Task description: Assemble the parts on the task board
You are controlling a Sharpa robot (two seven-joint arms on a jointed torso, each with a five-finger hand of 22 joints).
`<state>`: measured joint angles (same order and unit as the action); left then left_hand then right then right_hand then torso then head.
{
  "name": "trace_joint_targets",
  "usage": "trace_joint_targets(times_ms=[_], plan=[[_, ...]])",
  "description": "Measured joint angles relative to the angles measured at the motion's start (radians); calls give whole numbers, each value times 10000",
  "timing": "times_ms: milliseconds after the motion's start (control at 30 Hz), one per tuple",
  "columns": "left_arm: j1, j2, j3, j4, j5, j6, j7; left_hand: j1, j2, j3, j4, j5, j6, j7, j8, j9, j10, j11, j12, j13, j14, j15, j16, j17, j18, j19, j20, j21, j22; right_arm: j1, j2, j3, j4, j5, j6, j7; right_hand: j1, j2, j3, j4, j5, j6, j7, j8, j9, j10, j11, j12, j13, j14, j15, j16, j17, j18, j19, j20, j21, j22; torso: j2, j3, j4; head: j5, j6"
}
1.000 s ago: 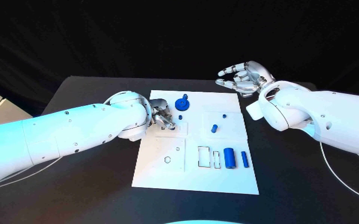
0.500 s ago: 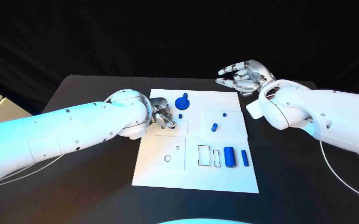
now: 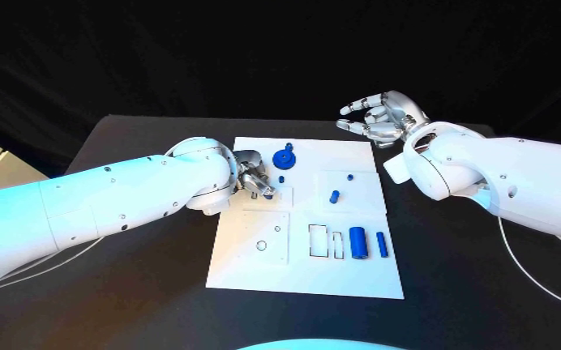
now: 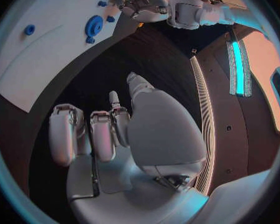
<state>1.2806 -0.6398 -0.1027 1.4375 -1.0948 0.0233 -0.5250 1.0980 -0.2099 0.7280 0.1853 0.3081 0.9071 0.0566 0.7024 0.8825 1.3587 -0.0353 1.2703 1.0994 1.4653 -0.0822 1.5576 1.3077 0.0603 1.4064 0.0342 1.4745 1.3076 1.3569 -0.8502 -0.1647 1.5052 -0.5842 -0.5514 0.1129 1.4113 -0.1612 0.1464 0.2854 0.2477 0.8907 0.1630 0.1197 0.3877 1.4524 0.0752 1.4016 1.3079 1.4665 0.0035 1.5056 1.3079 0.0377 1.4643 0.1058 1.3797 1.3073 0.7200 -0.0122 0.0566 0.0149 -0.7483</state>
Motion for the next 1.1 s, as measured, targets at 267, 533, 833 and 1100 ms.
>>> trace_joint_targets(times_ms=[267,533,833,1100], plan=[[0,43,-4,-87,133,-4,4,-116,-10,-146,-147,-2,89,-54,-53,35,38,-36,0,63,-1,-1,0,-1,1,37,-37,0,0,-3,4,0,-3,-1,4,0,-47,47,0,0,0,0,0,0,8,0,0,0,-1,0,0,0,-1,0,0,0,0,0,-8,3,2,-9,-37],[0,51,-14,-120,219,1,4,-169,-62,-229,-229,-6,155,-86,-88,52,38,-37,0,78,29,-42,-1,-1,1,37,-37,0,-1,-6,-1,0,-5,-2,7,0,-47,47,0,0,0,0,0,0,7,0,0,0,-2,0,0,0,-2,0,0,0,0,8,-17,2,0,-15,-58],[-2,60,-17,-176,308,0,4,-419,-50,-700,-380,-62,440,-290,-231,49,40,-39,40,126,-2,-73,-1,-1,0,71,-72,-1,-1,-8,-2,0,-5,-2,9,1,-46,46,-29,29,0,0,0,0,7,0,0,-40,-3,0,0,0,-2,0,0,0,0,7,-17,-4,2,-23,-50],[-23,69,-39,-266,381,-15,4,-471,4,-1366,81,-62,595,-444,-285,53,54,-55,40,109,-2,-73,-1,-2,0,71,-72,-1,-1,-23,0,0,-7,-2,7,11,-46,46,-29,29,0,0,0,39,6,0,0,-40,-3,0,0,0,-3,0,0,0,0,6,-33,0,-6,-11,-18]])
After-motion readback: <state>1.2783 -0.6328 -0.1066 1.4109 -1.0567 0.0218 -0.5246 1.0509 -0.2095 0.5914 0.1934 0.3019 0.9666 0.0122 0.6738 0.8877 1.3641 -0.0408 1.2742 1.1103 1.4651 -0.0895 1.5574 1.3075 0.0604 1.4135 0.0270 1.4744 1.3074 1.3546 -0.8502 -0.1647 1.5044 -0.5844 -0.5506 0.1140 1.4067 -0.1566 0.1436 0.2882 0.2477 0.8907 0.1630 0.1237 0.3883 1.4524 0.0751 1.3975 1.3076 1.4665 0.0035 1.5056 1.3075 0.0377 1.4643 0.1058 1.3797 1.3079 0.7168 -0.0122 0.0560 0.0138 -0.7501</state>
